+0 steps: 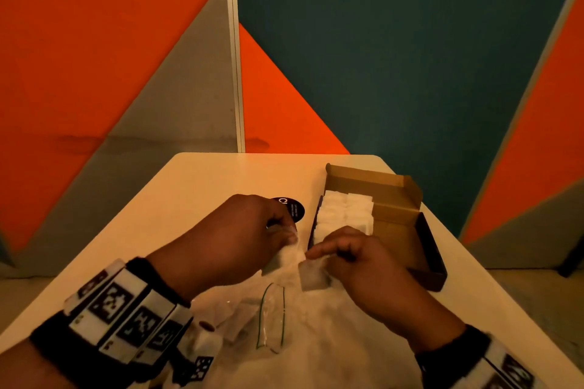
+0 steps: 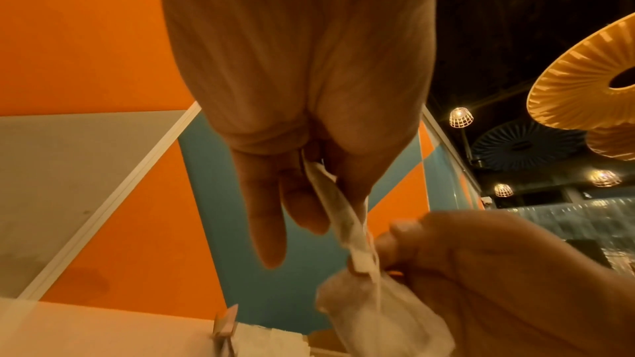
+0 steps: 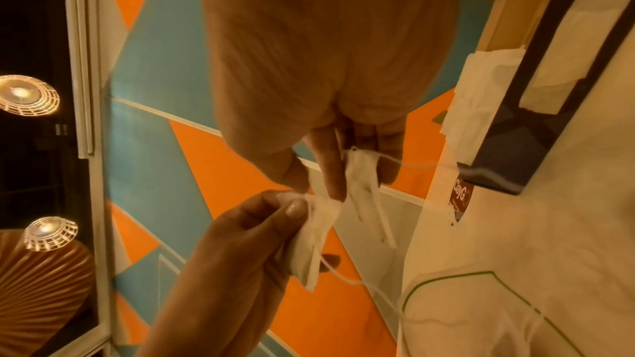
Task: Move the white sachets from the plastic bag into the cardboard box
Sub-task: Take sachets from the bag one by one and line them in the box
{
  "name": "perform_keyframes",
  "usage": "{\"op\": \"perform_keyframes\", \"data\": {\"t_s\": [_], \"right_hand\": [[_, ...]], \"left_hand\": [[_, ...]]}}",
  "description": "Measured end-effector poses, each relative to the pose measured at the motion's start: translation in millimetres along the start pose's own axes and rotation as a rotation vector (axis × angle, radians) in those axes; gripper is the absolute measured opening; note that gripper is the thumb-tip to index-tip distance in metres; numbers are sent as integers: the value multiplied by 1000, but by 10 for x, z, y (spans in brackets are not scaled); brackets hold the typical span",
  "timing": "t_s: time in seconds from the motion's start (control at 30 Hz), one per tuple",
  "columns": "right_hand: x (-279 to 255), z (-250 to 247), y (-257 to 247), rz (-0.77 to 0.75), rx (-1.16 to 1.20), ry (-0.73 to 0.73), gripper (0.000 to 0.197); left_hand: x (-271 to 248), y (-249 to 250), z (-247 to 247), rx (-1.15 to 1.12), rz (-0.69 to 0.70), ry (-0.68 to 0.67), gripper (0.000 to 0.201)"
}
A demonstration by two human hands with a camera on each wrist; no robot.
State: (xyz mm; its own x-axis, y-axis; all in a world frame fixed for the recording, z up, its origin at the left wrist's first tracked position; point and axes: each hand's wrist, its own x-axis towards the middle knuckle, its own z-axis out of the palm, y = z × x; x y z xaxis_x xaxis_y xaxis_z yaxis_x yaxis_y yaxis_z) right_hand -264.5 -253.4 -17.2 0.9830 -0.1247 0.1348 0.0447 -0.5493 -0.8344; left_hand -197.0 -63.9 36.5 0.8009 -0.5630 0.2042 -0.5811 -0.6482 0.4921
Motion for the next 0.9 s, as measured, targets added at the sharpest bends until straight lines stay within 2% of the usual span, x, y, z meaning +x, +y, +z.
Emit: {"op": "perform_keyframes", "data": {"t_s": [0.07, 0.13, 0.33, 0.53, 0.73, 0.8, 0.9], "right_hand": [[-7, 27, -68, -22, 20, -14, 9], [-1, 79, -89, -54, -39, -13, 20], [8, 63, -35, -96, -86, 39, 10], [31, -150, 152, -33, -184, 63, 9], [81, -341, 393, 68, -296, 94, 7], [118, -384, 390, 71, -273, 119, 6], [118, -304, 191, 13, -113, 106, 15]], "left_hand": [[7, 41, 21, 51, 28, -29, 5], [10, 83, 53, 58, 46, -42, 3], [25, 56, 21, 109, 65, -66, 5], [-13, -156, -207, 129, 10, -116, 10], [-76, -422, -364, -12, -85, -79, 8], [-98, -465, -367, -50, -102, -72, 7], [-91, -400, -311, -61, -86, -92, 6]]}}
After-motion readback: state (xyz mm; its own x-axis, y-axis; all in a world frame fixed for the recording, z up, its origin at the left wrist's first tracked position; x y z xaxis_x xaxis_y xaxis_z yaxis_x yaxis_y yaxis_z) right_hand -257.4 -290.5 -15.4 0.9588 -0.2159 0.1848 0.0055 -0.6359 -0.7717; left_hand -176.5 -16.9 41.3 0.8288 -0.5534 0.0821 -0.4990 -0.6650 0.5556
